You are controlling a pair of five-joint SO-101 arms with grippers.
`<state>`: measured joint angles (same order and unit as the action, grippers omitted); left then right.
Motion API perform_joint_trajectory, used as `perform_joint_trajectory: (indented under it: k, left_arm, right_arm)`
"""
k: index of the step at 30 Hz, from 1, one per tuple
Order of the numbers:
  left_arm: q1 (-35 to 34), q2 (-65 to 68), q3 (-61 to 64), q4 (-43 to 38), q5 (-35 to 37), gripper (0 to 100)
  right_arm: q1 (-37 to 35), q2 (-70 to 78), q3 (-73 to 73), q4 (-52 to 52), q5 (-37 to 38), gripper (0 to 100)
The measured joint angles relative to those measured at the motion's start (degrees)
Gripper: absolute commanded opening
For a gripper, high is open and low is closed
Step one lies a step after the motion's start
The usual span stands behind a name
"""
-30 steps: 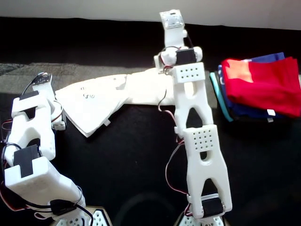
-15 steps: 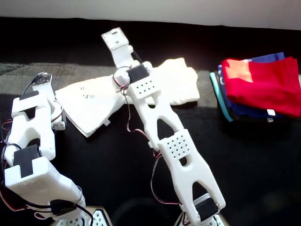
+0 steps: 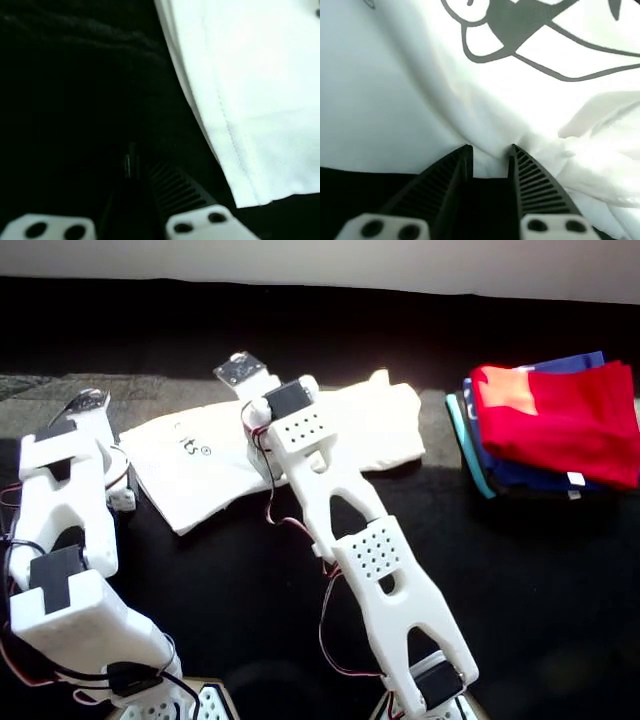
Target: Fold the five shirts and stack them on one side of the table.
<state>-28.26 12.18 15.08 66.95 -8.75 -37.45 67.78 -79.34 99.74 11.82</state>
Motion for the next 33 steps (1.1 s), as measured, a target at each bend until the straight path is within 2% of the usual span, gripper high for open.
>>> perform_joint_trajectory:
  k: [6, 12, 22, 28, 33]
  left_arm:
    - [-3.52, -1.58, -12.92, 12.31, -0.18, 1]
    - [-12.66, -1.58, -23.82, 19.96, -0.18, 1]
    - [-29.27, -1.58, -30.51, 21.01, -0.18, 1]
    - [-33.23, -1.58, -30.59, 21.89, -0.26, 1]
    - [-33.85, -1.58, -30.59, 22.07, -0.26, 1]
  right_arm:
    - [-3.25, -3.34, 0.00, 0.35, 0.35, 12.3]
    - [-8.00, -3.69, 0.00, -4.84, 0.35, 12.3]
    - [-15.47, -1.32, 1.76, -11.60, 0.35, 12.3]
    - [-20.22, 0.88, 1.85, -11.52, 0.35, 12.3]
    - [-24.26, 0.88, 1.85, -11.34, 0.35, 12.3]
